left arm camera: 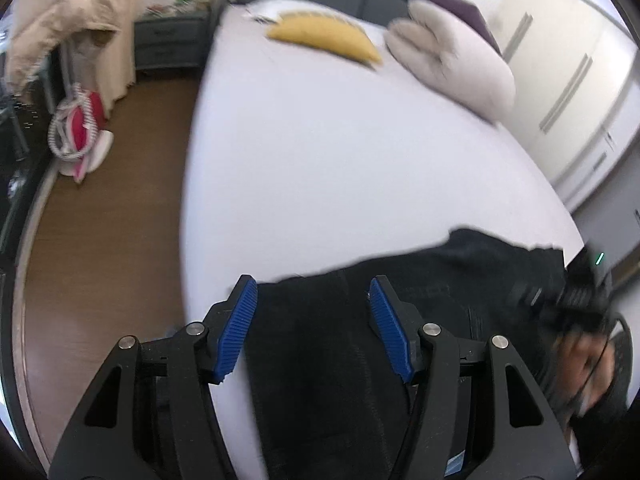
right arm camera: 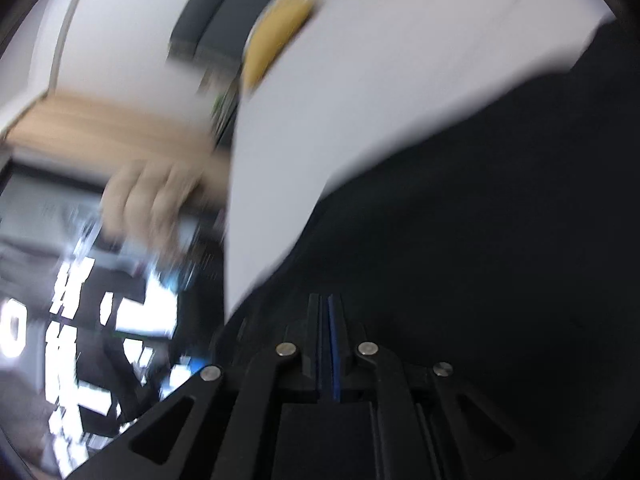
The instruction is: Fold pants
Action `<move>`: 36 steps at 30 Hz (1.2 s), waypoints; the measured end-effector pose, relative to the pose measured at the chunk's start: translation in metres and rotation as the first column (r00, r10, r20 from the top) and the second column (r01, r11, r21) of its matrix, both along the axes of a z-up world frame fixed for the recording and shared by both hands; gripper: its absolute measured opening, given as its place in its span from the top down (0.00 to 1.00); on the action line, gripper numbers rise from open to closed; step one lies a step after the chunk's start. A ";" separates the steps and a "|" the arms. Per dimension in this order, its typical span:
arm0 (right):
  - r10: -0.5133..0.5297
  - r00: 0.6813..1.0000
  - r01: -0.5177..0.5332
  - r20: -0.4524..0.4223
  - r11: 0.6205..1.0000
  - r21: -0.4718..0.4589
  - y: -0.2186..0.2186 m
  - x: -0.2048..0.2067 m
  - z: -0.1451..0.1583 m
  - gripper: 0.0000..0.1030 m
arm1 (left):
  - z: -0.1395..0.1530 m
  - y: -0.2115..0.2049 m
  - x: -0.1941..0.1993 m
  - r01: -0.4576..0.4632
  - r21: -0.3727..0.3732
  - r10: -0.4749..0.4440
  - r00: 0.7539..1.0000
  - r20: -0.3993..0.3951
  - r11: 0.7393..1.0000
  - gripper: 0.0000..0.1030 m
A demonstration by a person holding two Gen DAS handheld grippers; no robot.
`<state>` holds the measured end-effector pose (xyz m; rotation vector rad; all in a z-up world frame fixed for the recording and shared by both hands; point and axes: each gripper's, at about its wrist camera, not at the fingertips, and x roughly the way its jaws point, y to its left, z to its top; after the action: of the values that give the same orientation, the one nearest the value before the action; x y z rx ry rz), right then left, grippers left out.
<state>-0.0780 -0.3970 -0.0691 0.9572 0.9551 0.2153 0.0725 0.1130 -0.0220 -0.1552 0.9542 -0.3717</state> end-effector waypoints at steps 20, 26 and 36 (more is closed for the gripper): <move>-0.191 0.979 0.191 -0.075 0.982 0.000 -0.048 -0.015 -0.048 1.00 | -0.078 -0.114 -0.015 0.184 0.016 -0.181 0.976 -0.122 0.983 0.44; -0.429 0.903 0.429 -0.030 0.903 -0.023 -0.142 -0.056 -0.041 1.00 | -0.082 -0.082 -0.006 0.165 -0.032 -0.168 0.977 -0.133 0.986 0.45; -0.749 0.662 0.727 0.024 0.635 -0.262 -0.267 -0.118 0.003 0.99 | -0.044 -0.100 -0.006 0.148 -0.029 -0.151 0.978 -0.142 0.988 0.45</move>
<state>-0.1962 -0.6643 -0.0664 1.0534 0.5711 -0.6518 0.0661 0.0130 -0.0661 -0.1286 1.1088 -0.5137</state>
